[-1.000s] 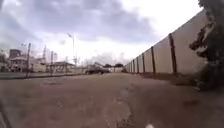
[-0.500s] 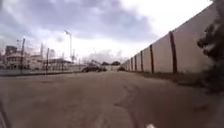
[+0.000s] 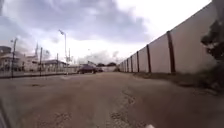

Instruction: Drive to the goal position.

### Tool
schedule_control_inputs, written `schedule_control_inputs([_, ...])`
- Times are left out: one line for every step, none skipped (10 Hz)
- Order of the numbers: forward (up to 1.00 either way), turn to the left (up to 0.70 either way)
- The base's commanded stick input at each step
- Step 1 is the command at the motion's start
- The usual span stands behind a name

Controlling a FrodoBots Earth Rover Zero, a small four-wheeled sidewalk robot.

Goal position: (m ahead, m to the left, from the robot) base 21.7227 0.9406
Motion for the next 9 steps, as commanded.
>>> schedule_control_inputs([0.7,0.0])
schedule_control_inputs([0.7,0.0])
schedule_control_inputs([0.7,0.0])
schedule_control_inputs([0.7,0.0])
schedule_control_inputs([0.7,0.0])
schedule_control_inputs([0.7,0.0])
schedule_control_inputs([0.7,-0.28])
schedule_control_inputs([0.7,-0.28])
schedule_control_inputs([0.7,-0.2])
